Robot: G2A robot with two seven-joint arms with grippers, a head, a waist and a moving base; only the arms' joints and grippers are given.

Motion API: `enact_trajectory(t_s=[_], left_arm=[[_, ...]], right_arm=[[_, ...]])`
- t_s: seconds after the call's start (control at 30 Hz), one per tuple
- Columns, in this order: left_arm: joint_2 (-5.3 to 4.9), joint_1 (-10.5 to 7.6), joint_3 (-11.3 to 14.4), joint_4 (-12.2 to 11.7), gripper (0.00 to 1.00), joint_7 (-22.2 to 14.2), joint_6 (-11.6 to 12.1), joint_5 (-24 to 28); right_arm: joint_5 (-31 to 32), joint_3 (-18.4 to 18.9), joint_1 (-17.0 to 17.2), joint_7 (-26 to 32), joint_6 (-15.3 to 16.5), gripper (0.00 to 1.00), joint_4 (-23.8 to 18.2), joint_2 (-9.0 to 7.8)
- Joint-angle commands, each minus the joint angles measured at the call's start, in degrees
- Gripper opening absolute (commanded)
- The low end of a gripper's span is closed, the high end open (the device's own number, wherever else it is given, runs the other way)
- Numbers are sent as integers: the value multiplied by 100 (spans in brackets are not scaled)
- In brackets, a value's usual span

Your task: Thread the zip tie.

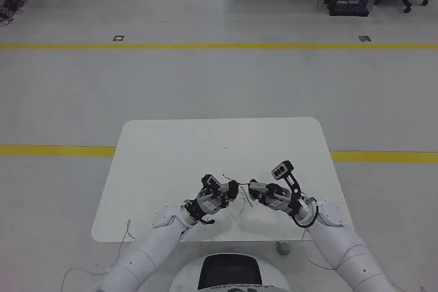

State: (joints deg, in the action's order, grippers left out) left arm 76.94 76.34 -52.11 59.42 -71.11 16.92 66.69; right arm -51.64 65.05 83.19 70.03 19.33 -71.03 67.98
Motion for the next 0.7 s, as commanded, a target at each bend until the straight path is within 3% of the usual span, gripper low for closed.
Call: enact_trajectory(t_s=[0.0,0.67], left_arm=[[0,1,-4,2,0,4,-1,3],[-1,1,-5,2,0,4,-2,2]], right_arm=[[2,14,4,-1,-8,0,0,-1],[-28,158,53,57,3,0,47,-5]])
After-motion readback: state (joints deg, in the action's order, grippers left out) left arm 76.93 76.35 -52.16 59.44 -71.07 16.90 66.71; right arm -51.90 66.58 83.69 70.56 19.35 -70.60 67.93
